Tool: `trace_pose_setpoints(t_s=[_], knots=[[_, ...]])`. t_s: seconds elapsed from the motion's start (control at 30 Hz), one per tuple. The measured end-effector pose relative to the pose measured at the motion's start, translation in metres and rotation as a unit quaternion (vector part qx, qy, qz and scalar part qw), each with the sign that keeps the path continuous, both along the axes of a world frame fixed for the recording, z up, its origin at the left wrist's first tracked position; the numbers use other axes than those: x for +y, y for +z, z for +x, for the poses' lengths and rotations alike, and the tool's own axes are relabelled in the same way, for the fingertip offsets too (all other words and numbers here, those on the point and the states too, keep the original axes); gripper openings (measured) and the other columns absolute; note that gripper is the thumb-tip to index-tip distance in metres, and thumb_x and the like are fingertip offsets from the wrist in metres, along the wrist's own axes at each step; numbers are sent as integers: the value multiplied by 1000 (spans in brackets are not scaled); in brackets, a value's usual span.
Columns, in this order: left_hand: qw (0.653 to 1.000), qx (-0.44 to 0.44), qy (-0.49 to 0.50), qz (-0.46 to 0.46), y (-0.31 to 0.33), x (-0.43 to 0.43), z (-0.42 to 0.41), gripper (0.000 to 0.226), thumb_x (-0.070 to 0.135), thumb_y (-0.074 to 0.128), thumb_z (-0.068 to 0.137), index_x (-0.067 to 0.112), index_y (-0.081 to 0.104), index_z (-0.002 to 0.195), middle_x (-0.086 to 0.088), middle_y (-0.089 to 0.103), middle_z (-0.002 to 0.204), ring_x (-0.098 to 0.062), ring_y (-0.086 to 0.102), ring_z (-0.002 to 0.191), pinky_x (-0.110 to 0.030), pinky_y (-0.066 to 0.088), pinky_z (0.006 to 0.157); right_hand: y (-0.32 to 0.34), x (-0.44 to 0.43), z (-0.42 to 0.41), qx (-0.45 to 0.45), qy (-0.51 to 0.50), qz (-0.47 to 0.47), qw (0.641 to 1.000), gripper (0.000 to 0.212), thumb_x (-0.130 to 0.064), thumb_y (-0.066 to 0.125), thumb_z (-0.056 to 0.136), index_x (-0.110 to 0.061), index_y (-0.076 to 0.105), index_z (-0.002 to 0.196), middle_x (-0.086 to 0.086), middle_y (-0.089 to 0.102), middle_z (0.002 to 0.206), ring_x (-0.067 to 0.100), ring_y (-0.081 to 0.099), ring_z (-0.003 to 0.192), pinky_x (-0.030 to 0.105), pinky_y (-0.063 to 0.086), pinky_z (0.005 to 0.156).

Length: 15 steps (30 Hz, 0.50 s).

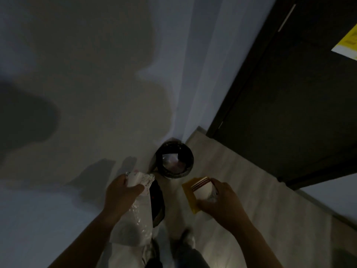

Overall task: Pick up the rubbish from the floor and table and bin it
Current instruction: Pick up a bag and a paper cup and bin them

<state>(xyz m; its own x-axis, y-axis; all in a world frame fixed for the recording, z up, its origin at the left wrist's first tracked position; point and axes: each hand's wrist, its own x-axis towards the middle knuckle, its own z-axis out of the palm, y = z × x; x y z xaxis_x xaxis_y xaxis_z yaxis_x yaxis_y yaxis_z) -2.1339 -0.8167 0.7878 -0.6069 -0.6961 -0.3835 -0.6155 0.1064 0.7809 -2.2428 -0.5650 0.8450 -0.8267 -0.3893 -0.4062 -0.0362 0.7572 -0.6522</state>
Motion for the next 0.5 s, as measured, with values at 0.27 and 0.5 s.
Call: trace_pose_setpoints(t_s=[0.27, 0.5], knots=[[999, -50, -12, -15, -12, -5, -95, 36, 29, 79, 70, 9, 62, 95, -9, 62, 89, -26, 58, 81, -34, 45, 68, -42, -15, -96, -38, 11, -11, 999, 64, -38, 80, 69, -25, 50, 124, -1, 50, 116, 11, 57, 96, 30, 55, 84], [994, -100, 18, -45, -41, -6, -192, 44, 25, 79, 73, 9, 60, 109, -1, 58, 92, -18, 53, 83, -30, 41, 70, -91, -29, -219, -59, 30, -11, 998, 60, -38, 82, 67, -24, 54, 117, -2, 54, 109, 5, 54, 88, 18, 48, 74]])
